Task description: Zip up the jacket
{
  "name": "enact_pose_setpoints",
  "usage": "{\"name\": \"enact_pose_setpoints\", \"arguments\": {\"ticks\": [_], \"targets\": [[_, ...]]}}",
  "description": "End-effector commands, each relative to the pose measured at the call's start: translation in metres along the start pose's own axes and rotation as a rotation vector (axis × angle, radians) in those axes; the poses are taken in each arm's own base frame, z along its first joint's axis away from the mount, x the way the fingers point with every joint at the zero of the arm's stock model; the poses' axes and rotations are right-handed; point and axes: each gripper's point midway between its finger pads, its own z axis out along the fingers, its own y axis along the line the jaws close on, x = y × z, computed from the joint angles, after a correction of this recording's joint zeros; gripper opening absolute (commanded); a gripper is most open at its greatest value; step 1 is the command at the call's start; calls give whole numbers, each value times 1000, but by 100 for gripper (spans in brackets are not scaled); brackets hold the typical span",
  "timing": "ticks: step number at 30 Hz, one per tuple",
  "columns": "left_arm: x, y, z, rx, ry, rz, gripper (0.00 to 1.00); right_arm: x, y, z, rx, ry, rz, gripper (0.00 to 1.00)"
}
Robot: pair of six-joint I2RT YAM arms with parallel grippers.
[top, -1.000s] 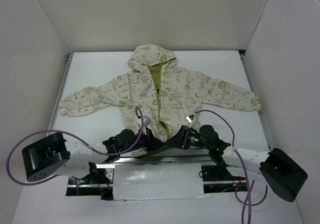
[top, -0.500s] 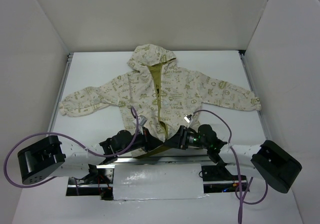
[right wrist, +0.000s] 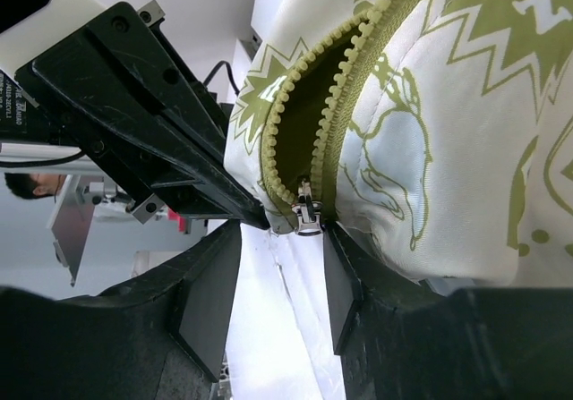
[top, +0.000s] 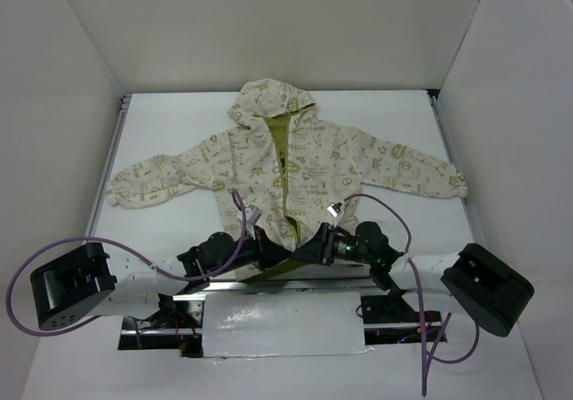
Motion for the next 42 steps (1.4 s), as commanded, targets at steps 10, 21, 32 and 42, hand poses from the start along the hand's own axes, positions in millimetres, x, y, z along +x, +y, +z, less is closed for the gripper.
{"name": "enact_pose_setpoints", "arguments": {"ticks": [10,21,32,42], "targets": [[-17,-5,-3,20,-74,4,0,28,-24,-25,23,26,32,46],[-14,-3,-1,13,-63,2,0,22,-24,-27,43,-7,0,46],[-11,-2,1,18,-55,1,0,25,-22,-29,31,1,8,41],[-13,-4,1,22,-59,4,0,26,-35,-28,79,2,19,37]]}}
